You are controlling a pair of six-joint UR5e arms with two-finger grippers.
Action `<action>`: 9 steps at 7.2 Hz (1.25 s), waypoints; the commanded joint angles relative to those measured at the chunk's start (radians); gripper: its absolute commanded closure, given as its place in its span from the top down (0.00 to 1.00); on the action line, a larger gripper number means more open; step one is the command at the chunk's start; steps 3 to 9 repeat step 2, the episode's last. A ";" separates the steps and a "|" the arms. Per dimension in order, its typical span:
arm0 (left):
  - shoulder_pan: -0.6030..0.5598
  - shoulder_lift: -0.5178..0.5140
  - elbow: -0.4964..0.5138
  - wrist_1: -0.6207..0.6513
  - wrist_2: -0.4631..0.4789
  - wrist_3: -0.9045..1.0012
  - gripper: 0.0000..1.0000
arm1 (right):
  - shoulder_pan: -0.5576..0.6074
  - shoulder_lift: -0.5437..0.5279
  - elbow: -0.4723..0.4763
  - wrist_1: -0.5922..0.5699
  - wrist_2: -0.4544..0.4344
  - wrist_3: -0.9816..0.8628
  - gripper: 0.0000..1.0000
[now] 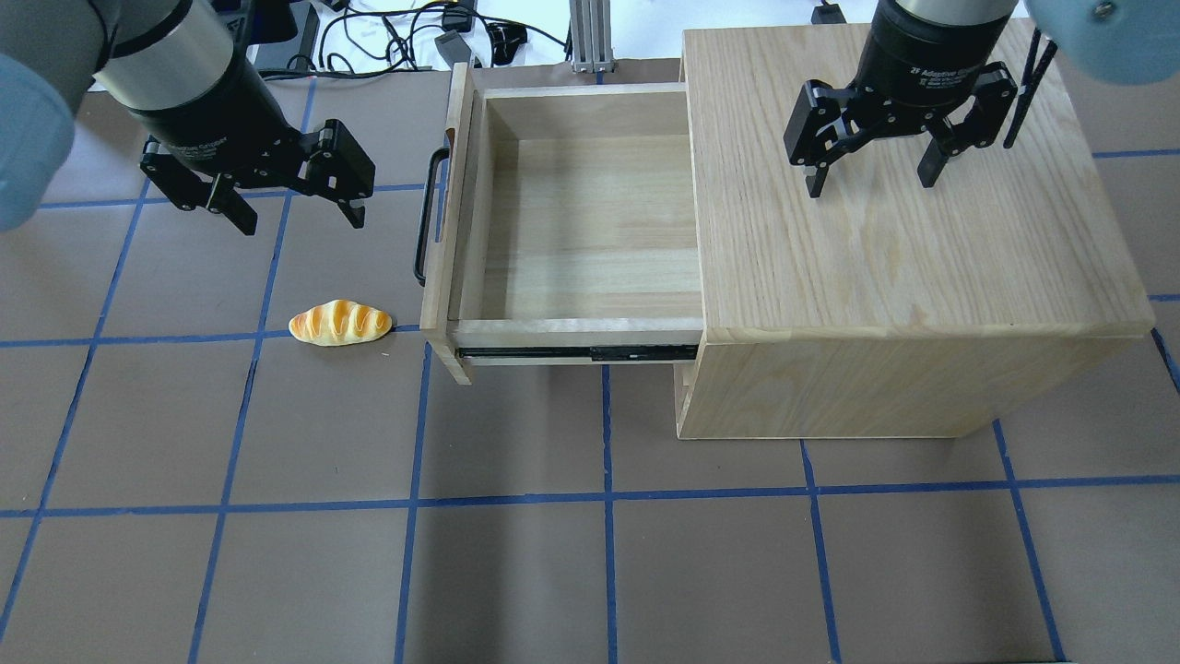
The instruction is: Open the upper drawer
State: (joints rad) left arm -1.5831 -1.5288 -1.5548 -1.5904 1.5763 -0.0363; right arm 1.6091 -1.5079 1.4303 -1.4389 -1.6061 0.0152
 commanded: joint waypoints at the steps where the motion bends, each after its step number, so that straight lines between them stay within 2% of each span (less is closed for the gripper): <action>1: 0.000 0.001 -0.001 0.001 -0.004 0.001 1.00 | 0.000 0.000 -0.001 0.000 0.000 0.000 1.00; 9: 0.000 0.001 0.002 0.003 -0.012 0.001 1.00 | 0.000 0.000 0.001 0.000 0.000 -0.001 1.00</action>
